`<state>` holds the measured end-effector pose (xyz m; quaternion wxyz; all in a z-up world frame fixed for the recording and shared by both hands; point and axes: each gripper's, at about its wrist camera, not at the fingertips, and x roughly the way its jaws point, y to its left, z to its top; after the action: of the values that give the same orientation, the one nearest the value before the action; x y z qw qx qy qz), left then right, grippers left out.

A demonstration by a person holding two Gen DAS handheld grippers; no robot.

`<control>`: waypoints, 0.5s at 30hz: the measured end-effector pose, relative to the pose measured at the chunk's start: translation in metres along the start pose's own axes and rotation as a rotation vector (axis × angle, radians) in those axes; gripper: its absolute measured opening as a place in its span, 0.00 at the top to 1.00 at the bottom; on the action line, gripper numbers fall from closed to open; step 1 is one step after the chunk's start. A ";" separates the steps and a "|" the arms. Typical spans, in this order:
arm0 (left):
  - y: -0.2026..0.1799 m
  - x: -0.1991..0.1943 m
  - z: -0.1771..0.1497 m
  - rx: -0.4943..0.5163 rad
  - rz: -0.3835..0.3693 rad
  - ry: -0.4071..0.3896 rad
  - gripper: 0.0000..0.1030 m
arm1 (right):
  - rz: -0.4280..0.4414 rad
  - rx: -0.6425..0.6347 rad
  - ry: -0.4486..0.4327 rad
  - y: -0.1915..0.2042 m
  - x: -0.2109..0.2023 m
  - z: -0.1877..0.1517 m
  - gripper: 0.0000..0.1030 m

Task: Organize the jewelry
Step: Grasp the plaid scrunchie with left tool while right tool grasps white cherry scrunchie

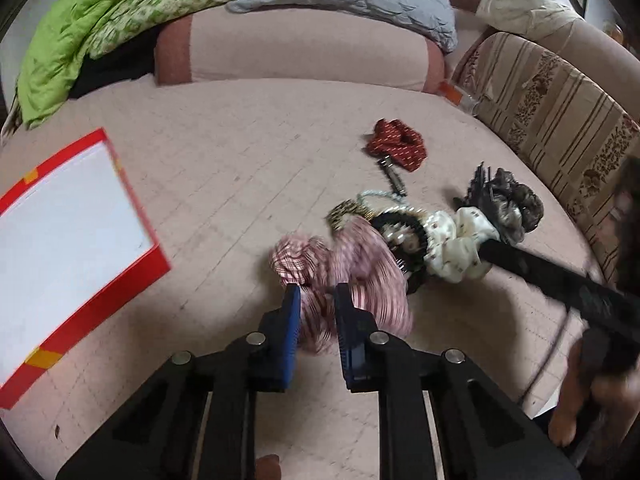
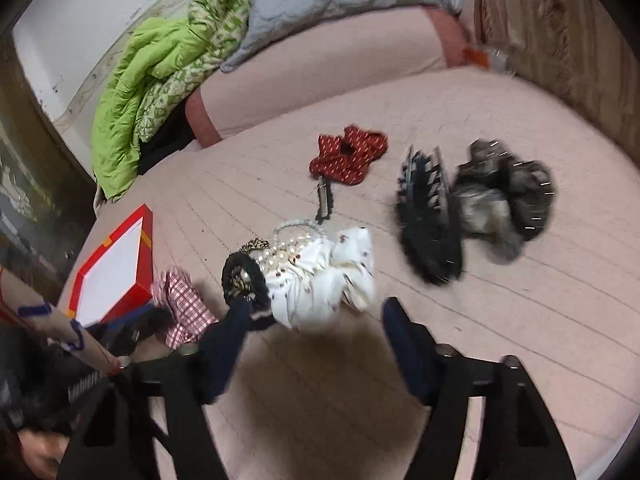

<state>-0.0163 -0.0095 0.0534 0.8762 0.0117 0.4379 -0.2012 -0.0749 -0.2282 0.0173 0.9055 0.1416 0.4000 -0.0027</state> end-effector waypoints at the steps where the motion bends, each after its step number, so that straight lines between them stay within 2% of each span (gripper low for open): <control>1: 0.003 0.000 -0.002 -0.014 -0.002 0.001 0.84 | -0.010 0.013 0.010 -0.002 0.007 0.004 0.32; 4: 0.007 -0.001 -0.004 -0.018 -0.006 0.002 0.84 | -0.008 0.049 0.061 -0.009 0.029 0.012 0.33; 5: 0.007 -0.001 -0.004 -0.021 -0.008 -0.002 0.84 | -0.004 0.068 0.078 -0.011 0.036 0.013 0.40; 6: 0.009 -0.003 -0.003 -0.026 -0.010 -0.009 0.84 | -0.005 0.078 0.094 -0.013 0.042 0.012 0.62; 7: 0.009 -0.004 -0.002 -0.030 -0.013 -0.019 0.84 | 0.002 0.084 0.110 -0.014 0.046 0.011 0.75; 9: 0.007 0.000 0.003 -0.032 -0.029 -0.015 0.84 | 0.010 0.092 0.111 -0.014 0.047 0.008 0.88; 10: 0.006 0.003 0.006 -0.035 -0.032 -0.009 0.83 | 0.006 0.085 0.090 -0.013 0.041 0.007 0.88; 12: 0.001 0.018 0.011 -0.035 -0.039 0.026 0.75 | -0.023 0.063 0.014 -0.011 0.024 0.009 0.89; 15: -0.006 0.037 0.013 -0.023 -0.037 0.059 0.73 | -0.094 0.004 -0.130 -0.006 -0.009 0.012 0.89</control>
<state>0.0116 -0.0302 0.0334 0.8591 -0.0009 0.4658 -0.2121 -0.0729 -0.2377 0.0301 0.9281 0.1242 0.3466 -0.0551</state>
